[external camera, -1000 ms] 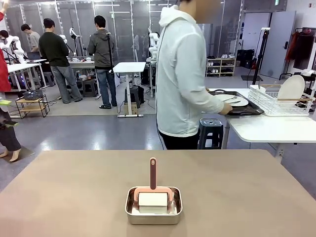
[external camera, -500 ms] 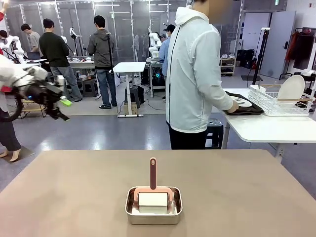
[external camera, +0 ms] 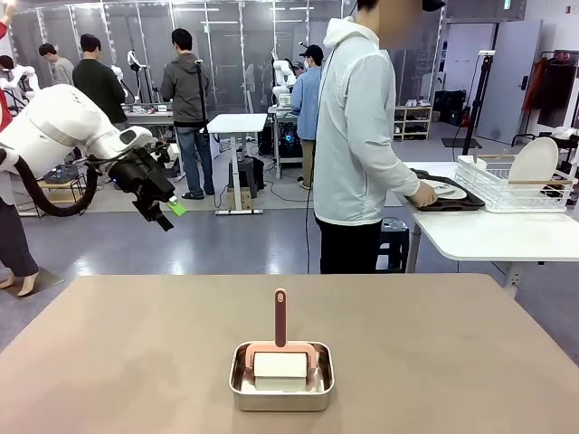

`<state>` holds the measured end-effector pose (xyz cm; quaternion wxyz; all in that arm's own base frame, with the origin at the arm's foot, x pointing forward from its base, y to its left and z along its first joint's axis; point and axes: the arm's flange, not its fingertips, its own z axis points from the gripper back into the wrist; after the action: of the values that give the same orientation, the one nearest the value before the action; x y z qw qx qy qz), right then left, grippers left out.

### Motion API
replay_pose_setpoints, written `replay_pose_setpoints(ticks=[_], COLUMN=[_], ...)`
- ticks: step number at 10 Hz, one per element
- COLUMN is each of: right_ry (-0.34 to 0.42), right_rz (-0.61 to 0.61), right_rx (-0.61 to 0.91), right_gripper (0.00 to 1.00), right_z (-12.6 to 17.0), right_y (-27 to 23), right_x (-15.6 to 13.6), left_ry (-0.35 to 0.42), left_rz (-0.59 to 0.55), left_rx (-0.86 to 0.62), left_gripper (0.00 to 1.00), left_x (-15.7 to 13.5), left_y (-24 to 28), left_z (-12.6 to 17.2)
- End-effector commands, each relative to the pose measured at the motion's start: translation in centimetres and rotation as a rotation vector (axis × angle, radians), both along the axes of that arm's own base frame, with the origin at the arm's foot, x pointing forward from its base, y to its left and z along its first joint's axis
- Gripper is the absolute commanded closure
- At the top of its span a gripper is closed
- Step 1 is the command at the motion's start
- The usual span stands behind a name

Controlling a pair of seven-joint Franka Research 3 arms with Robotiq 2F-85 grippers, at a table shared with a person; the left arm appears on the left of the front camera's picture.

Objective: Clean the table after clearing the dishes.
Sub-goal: When the right (or left) Handle tray is removed, use the right hand (or left hand) to clean the right (or left) side of the table with the Lint Roller.

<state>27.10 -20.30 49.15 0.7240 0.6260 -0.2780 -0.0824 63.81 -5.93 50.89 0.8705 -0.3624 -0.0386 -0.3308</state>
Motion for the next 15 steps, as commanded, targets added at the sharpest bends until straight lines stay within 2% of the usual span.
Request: replay_pose_setpoints(ticks=[1, 2, 7, 8, 10, 11, 13, 15], right_ry=[-0.010, -0.010, -0.010, -0.010, -0.010, -0.010, -0.010, -0.010], right_rz=[0.004, 0.004, 0.004, 0.004, 0.004, 0.004, 0.004, 0.004], right_rx=[0.002, 0.002, 0.002, 0.002, 0.002, 0.002, 0.002, 0.002], right_gripper=[0.00, 0.00, 0.00, 0.00, 0.00, 0.00, 0.00, 0.00], right_z=[0.4, 0.4, 0.4, 0.4, 0.4, 0.4, 0.4, 0.4], right_y=[0.1, 0.1, 0.1, 0.1, 0.1, 0.1, 0.1, 0.1], right_x=[0.0, 0.0, 0.0, 0.0, 0.0, 0.0, 0.0, 0.0], left_ry=[-0.062, 0.000, -0.013, -0.082, -0.155, -0.167, -0.165, -0.200], left_rz=[-0.006, 0.000, -0.004, -0.095, -0.251, -0.314, -0.398, -0.487], left_rx=[-0.056, 0.000, -0.007, 0.040, 0.169, 0.229, 0.255, 0.283], left_gripper=[0.00, 0.00, 0.00, 0.00, 0.00, 0.00, 0.00, 0.00], left_x=[-4.4, 0.0, -0.5, -0.6, -0.9, -0.8, -0.2, -2.0], left_y=[1.1, 0.0, 0.0, -2.3, -7.5, -9.7, -13.1, -17.2], left_z=[-0.6, 0.0, -0.5, -0.3, 0.6, 0.3, -0.1, -0.8])
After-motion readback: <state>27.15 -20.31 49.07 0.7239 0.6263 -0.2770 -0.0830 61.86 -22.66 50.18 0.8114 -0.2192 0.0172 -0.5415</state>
